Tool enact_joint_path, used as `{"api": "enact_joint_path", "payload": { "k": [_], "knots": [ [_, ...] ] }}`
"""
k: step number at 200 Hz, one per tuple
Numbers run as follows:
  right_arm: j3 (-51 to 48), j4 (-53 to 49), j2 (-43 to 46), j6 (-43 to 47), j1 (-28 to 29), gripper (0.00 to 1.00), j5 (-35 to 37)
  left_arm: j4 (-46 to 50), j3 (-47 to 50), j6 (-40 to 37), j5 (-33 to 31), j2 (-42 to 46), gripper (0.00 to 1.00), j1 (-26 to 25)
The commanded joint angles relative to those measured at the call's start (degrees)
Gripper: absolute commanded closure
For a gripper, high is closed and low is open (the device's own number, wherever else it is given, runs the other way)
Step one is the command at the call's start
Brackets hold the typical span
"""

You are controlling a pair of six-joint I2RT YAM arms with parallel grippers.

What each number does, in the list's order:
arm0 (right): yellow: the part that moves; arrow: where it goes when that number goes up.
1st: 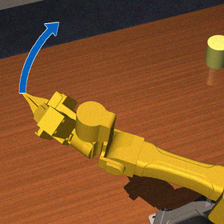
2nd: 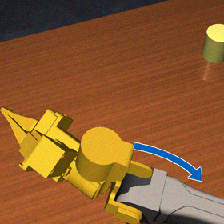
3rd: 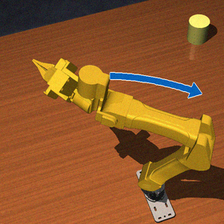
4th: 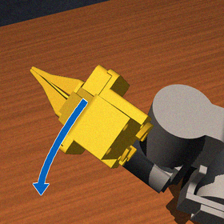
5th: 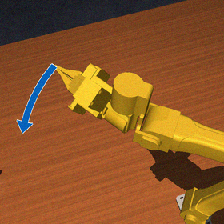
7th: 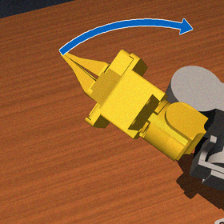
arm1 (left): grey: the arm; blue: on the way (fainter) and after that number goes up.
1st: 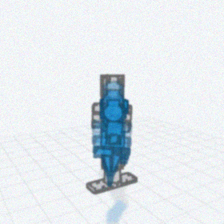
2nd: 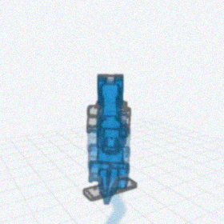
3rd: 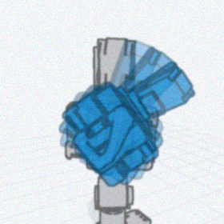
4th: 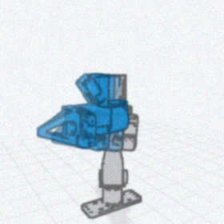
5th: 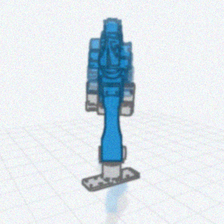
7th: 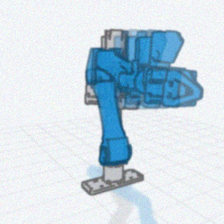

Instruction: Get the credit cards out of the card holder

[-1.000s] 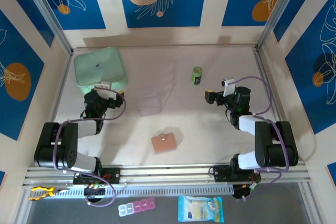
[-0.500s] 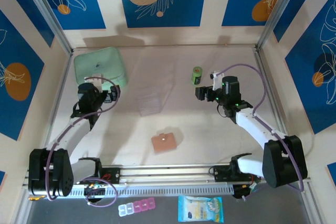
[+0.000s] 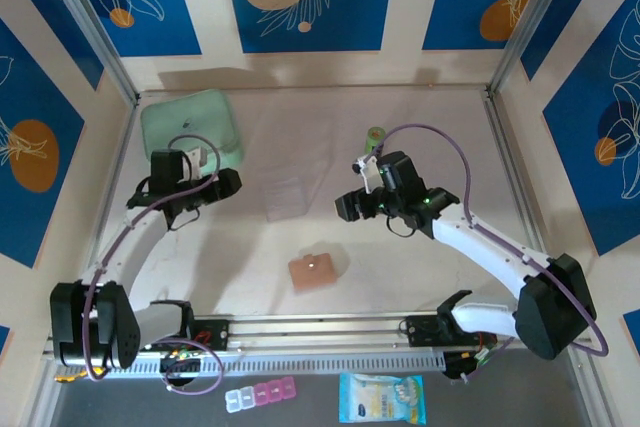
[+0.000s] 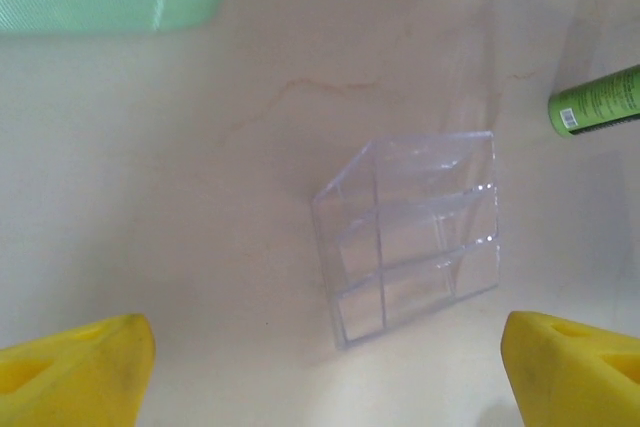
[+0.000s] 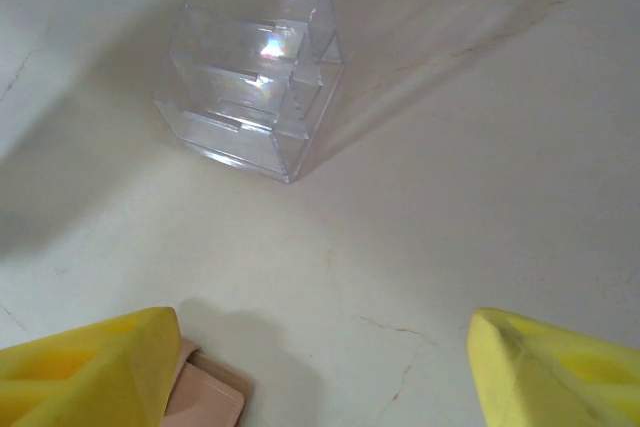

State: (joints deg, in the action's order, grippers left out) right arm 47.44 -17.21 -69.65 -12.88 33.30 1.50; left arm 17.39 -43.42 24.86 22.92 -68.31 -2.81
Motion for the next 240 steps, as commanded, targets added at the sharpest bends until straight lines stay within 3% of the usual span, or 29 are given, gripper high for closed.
{"api": "enact_joint_path", "payload": {
  "k": [1,46,70,138,181,240],
  "knots": [
    [2.26,-4.05,-0.93,-3.95,1.38,0.25,-0.24,-2.39,1.25,4.89,4.47,-2.27,0.12,-1.77],
    [1.70,-3.66,0.49,-6.70,2.65,0.30,2.26,0.56,-4.30,4.16,-3.96,-11.38,0.30,-8.67],
    [0.98,-3.86,1.80,-7.26,2.49,0.31,3.42,1.86,-7.56,4.12,-7.39,-14.73,0.32,-11.73],
    [-0.20,-5.67,5.15,-7.52,2.01,0.31,4.83,11.20,-19.37,6.90,-20.99,-26.62,0.56,-18.73],
    [-0.32,-6.70,6.75,-7.36,1.16,0.31,5.02,13.89,-23.70,8.34,-24.92,-31.38,0.65,-21.06],
    [-0.54,-7.42,8.33,-7.48,0.96,0.34,5.58,15.48,-27.27,8.54,-26.25,-34.49,0.86,-22.19]
  ]
}}
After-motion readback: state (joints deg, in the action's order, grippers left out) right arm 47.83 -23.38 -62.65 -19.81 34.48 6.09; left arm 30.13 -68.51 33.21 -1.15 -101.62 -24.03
